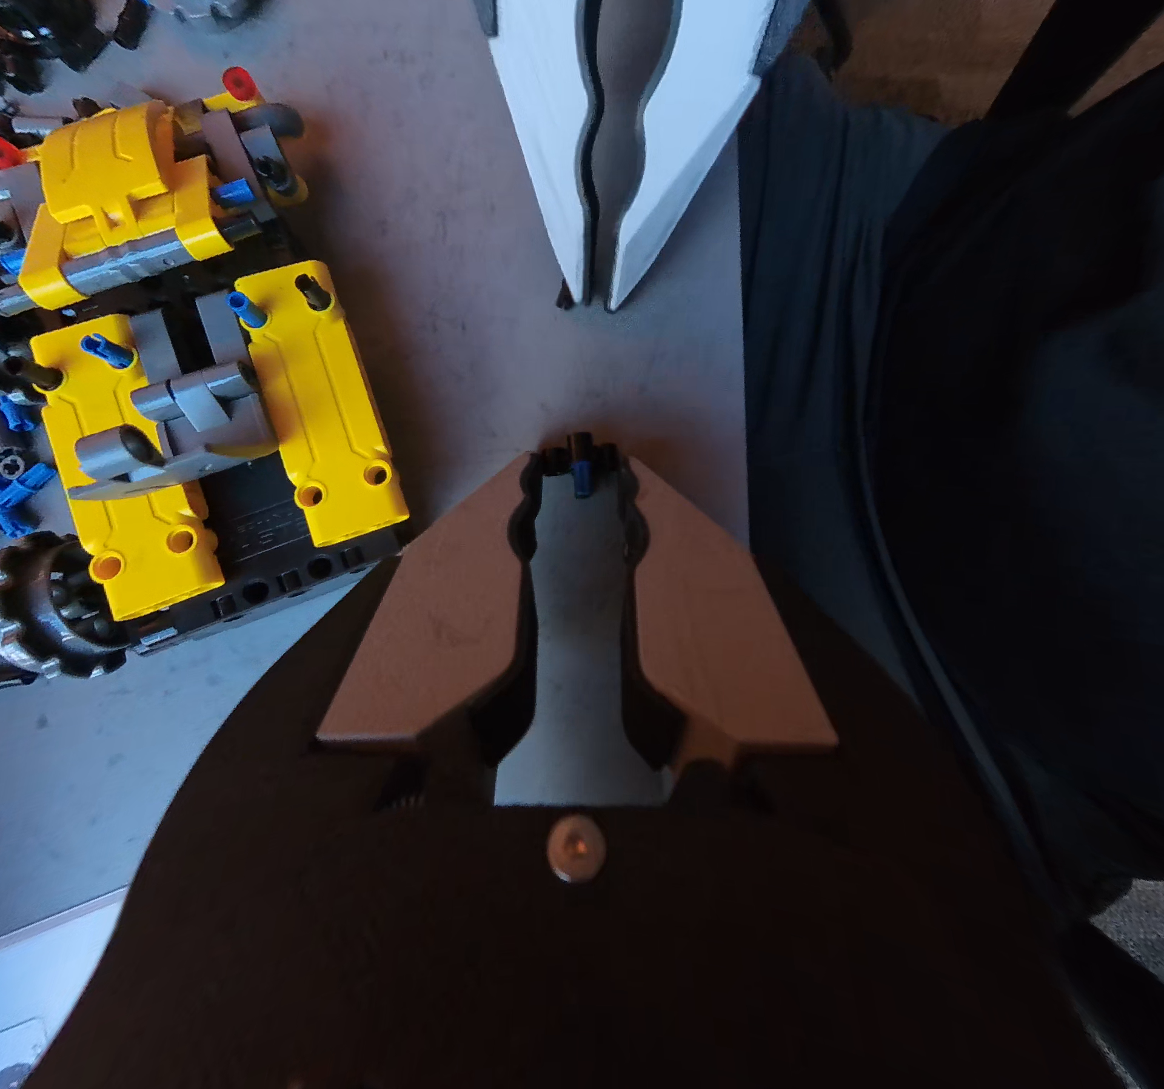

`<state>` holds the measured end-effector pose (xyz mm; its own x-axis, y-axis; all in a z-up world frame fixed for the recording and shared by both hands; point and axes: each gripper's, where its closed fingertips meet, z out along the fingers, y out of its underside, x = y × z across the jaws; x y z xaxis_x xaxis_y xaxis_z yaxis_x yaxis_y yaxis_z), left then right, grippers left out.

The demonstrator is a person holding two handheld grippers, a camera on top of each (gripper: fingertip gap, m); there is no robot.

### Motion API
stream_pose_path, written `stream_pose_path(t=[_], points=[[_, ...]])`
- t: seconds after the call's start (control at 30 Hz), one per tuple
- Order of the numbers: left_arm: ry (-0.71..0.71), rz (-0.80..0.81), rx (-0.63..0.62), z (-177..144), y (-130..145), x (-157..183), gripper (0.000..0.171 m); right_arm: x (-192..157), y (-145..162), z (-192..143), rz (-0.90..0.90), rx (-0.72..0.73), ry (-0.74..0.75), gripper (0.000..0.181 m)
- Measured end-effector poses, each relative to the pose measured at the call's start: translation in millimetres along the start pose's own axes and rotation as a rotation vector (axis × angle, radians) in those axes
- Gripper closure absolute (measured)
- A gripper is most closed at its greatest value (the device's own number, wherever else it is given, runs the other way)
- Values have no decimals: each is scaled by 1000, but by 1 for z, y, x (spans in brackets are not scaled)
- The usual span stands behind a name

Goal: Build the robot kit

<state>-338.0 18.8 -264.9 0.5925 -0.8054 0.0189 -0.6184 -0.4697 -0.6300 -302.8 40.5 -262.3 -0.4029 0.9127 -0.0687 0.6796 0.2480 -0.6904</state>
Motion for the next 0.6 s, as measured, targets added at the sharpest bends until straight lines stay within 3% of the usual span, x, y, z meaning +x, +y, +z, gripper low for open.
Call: stream_pose_path(t=[0.03, 0.2, 0.37, 0.6], points=[[-1, 0, 4, 0, 0, 0, 151, -2, -1, -2, 6, 11, -15, 177], [-10, -5, 21, 4, -5, 2, 151, -5, -3, -12, 19, 54, -39, 177], [-21, -11, 35, 8, -9, 1, 151, 22, 8, -22, 85, 46, 28, 169], [-24, -18, 57, 10, -13, 0, 151, 13, 6, -13, 79, 29, -15, 167]])
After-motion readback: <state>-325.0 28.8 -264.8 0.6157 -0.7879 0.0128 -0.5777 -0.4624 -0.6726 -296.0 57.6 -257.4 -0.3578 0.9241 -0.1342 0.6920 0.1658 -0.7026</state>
